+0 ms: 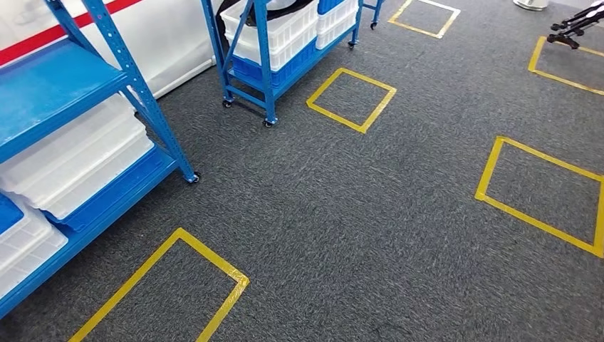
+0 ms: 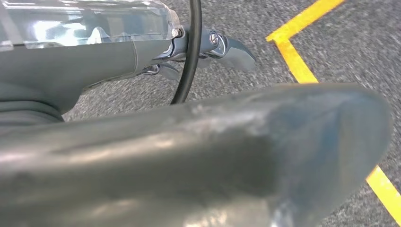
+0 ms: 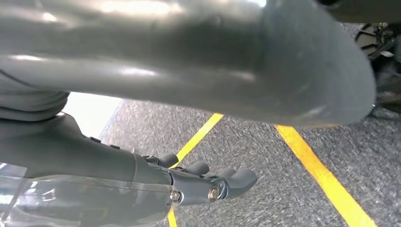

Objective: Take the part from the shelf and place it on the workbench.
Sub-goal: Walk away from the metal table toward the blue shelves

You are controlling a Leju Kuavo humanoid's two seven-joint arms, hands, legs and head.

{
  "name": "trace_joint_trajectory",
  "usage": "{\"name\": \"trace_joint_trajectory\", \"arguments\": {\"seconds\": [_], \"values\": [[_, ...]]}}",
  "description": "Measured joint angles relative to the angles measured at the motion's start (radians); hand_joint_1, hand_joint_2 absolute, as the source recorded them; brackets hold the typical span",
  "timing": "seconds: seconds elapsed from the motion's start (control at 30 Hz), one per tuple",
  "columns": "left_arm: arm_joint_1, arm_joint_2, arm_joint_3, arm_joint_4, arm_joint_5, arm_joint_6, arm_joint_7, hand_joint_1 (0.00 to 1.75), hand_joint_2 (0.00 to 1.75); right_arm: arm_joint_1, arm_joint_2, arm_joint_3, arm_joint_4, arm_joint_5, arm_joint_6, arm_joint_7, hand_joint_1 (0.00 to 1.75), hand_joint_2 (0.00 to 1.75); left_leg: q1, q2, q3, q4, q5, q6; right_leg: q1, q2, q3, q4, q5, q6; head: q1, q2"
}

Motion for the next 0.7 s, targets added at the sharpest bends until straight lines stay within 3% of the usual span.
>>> {"name": "trace_joint_trajectory", "arguments": {"seconds": [0.03,0.1,0.17,0.23,0.3,0.37,0.43,0.47,0.5,0.53,0.6,0.67,0.7], "values": [[0.000,0.000,0.000,0.000,0.001,0.000,0.000,0.00,0.00,0.001,0.001,0.000,0.000,0.001,0.000,0.000,0.00,0.00,0.001,-0.016,0.002,0.002,-0.002,-0.003,-0.001,0.008,0.019,-0.057,0.044,-0.001,0.000,0.000],[0.000,0.000,0.000,0.000,0.001,-0.001,0.000,0.00,0.00,0.002,0.001,0.000,0.000,0.002,0.000,0.000,0.00,0.00,0.000,-0.043,0.000,0.012,-0.009,-0.012,-0.005,0.053,0.062,-0.177,0.108,-0.002,0.000,0.000],[0.000,0.000,0.000,0.000,0.002,-0.001,0.000,0.00,0.00,0.001,0.001,0.000,0.000,0.002,0.000,-0.001,0.00,0.00,0.001,-0.064,-0.009,0.019,-0.013,-0.025,-0.005,0.078,0.078,-0.223,0.121,-0.007,0.000,0.000],[0.002,0.000,0.001,0.000,0.002,-0.001,0.000,0.00,0.00,-0.002,0.001,0.000,0.000,0.004,0.000,-0.002,0.00,0.00,0.005,-0.076,-0.014,0.020,-0.014,-0.037,-0.002,0.054,0.080,-0.227,0.123,-0.019,0.000,0.000],[0.003,0.001,0.002,0.000,0.002,-0.001,0.000,0.00,0.00,-0.002,-0.002,0.000,0.000,0.005,0.001,-0.001,0.00,0.00,0.004,-0.031,-0.027,0.051,-0.035,-0.048,-0.002,0.028,0.085,-0.234,0.125,-0.033,0.000,0.000],[0.001,0.000,0.002,0.000,0.002,-0.001,0.000,0.00,0.00,0.003,-0.008,0.000,0.000,0.006,0.002,-0.001,0.00,0.00,0.004,0.033,-0.077,0.156,-0.094,-0.056,0.000,-0.001,0.087,-0.238,0.123,-0.042,0.000,0.000],[-0.001,-0.001,0.002,0.000,0.003,-0.001,0.000,0.00,0.00,0.005,-0.013,0.000,0.001,0.008,0.002,-0.001,0.00,0.00,0.007,0.051,-0.138,0.277,-0.145,-0.062,0.004,-0.033,0.087,-0.237,0.120,-0.046,0.000,0.000],[0.000,-0.001,0.003,0.000,0.003,-0.001,0.000,0.00,0.00,0.005,-0.015,0.000,0.001,0.008,0.002,-0.001,0.00,0.00,0.007,0.053,-0.150,0.300,-0.146,-0.063,0.005,-0.048,0.088,-0.237,0.118,-0.047,0.000,0.000],[0.001,-0.001,0.004,0.000,0.003,-0.001,0.000,0.00,0.00,0.004,-0.017,0.000,0.001,0.009,0.002,-0.001,0.00,0.00,0.007,0.056,-0.140,0.284,-0.128,-0.062,0.007,-0.062,0.090,-0.237,0.116,-0.047,0.000,0.000],[0.002,-0.001,0.004,0.000,0.004,-0.001,0.000,0.00,0.00,0.004,-0.017,0.000,0.001,0.009,0.002,-0.001,0.00,0.00,0.006,0.063,-0.111,0.230,-0.096,-0.058,0.008,-0.076,0.093,-0.237,0.114,-0.046,0.000,0.000],[0.001,0.000,0.006,0.000,0.004,-0.001,0.000,0.00,0.00,0.003,-0.018,0.000,0.001,0.009,0.002,-0.001,0.00,0.00,-0.003,0.107,-0.036,0.091,-0.039,-0.043,0.010,-0.101,0.102,-0.237,0.108,-0.041,0.000,0.000],[-0.002,0.000,0.007,0.000,0.005,0.000,0.000,0.00,0.00,0.002,-0.018,0.000,0.001,0.009,0.002,-0.001,0.00,0.00,-0.014,0.134,-0.004,0.024,-0.023,-0.027,0.011,-0.122,0.108,-0.237,0.104,-0.033,0.000,0.000],[-0.002,0.001,0.007,0.000,0.005,0.000,0.000,0.00,0.00,-0.001,-0.018,0.000,0.002,0.009,0.002,-0.001,0.00,0.00,-0.017,0.125,-0.006,0.020,-0.023,-0.022,0.011,-0.132,0.111,-0.239,0.103,-0.027,0.000,0.000]]}}
